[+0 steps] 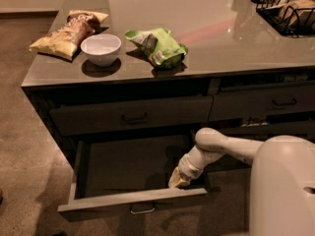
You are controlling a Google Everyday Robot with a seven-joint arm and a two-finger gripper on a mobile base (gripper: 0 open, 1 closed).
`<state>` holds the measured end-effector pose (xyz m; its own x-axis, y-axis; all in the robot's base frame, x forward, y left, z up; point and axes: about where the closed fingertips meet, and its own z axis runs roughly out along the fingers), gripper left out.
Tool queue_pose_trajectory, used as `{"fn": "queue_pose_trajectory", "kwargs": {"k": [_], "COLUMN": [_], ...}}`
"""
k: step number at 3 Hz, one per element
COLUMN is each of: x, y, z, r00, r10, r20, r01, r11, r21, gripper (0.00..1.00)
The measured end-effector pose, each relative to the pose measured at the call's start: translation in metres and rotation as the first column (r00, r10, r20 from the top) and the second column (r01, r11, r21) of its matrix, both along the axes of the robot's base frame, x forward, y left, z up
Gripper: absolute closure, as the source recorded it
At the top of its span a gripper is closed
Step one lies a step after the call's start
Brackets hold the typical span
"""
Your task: Open middle drawer
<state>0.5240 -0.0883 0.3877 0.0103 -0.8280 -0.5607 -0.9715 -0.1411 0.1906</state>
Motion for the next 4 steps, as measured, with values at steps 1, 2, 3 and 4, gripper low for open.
{"fn": "queue_pose_trajectory", "kwargs": {"k": [1, 2, 3, 4], "x": [-0.010, -0.006, 0.009, 0.020], "y": [0.006, 0.007, 0.007, -0.001], "z": [0.005, 0.021, 0.053, 0.093], "r00": [0.9996, 0.9986, 0.9905, 0.9758], "r10": [0.027, 0.043, 0.046, -0.039], "r20": [-0.001, 0.032, 0.129, 0.215], "r01": [-0.027, -0.044, -0.052, 0.023], "r11": [1.000, 0.999, 0.998, 0.997], "r21": [0.010, 0.031, 0.042, 0.077], "gripper": [1.00, 1.00, 1.00, 1.00]}}
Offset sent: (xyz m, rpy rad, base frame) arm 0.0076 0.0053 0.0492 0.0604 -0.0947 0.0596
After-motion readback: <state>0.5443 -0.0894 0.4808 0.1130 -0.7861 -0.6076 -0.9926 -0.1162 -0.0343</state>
